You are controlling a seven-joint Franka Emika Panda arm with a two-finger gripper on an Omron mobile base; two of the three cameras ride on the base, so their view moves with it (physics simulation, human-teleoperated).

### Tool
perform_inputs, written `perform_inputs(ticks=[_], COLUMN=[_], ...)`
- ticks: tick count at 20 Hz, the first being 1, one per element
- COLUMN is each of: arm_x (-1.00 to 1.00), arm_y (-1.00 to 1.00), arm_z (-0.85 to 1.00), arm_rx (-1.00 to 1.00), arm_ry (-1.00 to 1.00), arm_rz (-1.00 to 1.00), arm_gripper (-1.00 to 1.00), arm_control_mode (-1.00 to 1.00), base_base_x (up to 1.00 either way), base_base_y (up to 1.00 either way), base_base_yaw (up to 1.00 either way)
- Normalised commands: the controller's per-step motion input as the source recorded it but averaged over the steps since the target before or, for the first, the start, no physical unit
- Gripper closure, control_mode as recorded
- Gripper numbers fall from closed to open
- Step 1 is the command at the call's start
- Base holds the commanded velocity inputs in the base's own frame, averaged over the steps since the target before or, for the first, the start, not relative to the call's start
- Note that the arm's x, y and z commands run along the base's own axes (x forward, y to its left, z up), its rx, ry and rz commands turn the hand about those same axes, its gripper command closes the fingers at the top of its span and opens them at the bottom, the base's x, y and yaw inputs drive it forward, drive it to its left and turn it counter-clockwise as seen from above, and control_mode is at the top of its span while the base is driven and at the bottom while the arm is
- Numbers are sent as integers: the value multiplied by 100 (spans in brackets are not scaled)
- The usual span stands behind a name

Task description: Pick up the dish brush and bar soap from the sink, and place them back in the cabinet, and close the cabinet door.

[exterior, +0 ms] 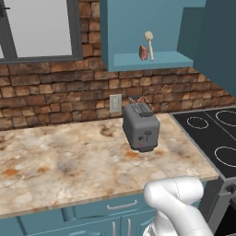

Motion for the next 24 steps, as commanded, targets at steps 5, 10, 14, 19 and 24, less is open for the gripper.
perform_inputs(ticks=[5, 10, 14, 19, 24], arm_x=[9, 13, 18, 25, 19], arm_y=[-11, -13, -9, -3, -3], arm_z=[-3, -2, -2, -7, -4], arm_rx=[0, 0, 0, 0, 0], arm_ry=[0, 0, 0, 0, -1], arm_rz=[5, 5, 4, 3, 3], arm_gripper=[-100, -100, -100, -100, -100], arm_control_mode=[-100, -100, -100, -100, -100], base_base_x=[0, 0, 0, 0, 0], base_base_y=[0, 0, 0, 0, 0], base_base_yaw=[0, 0, 0, 0, 0])
